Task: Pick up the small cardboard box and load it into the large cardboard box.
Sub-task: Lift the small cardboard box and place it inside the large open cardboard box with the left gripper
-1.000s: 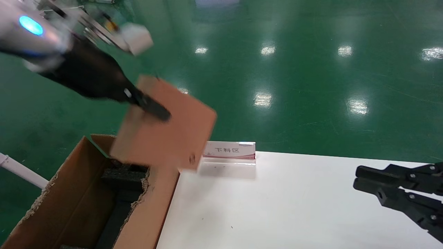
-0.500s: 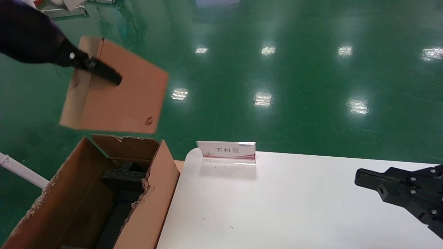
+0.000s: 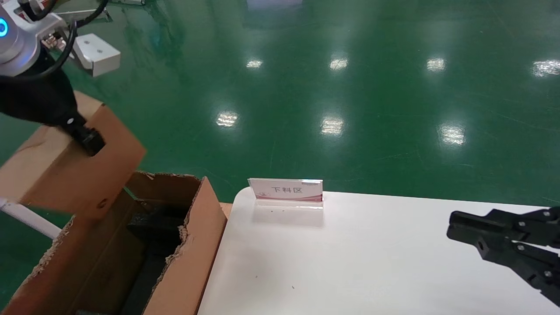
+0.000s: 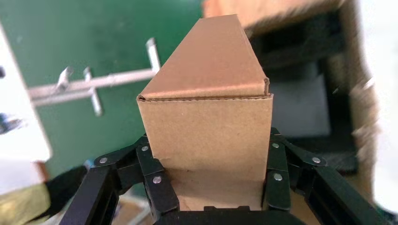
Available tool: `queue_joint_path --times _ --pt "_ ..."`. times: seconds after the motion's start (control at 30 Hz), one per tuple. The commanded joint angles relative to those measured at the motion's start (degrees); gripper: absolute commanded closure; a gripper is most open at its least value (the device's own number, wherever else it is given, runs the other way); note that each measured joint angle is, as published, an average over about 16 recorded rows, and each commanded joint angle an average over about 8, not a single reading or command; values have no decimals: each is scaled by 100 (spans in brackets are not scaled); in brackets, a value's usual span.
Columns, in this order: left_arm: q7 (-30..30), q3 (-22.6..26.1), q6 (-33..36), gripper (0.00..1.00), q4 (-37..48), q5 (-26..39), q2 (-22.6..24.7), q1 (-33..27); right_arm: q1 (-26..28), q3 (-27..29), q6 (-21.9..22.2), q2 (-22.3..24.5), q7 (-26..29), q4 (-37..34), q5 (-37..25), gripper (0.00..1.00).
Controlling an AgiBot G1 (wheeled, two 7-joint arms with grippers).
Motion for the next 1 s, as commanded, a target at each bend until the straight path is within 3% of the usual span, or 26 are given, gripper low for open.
queue_joint_path --times 0.03,0.23,0.43,1.0 --pt "-103 379 20 100 -6 -141 210 -101 0 0 0 0 0 0 0 0" --pt "-212 1032 42 100 210 -458 453 -42 0 0 0 0 0 0 0 0" --pt "-113 1375 34 100 588 -704 397 143 0 0 0 0 0 0 0 0" --pt "836 1356 -371 100 1954 -1084 -99 669 0 0 0 0 0 0 0 0"
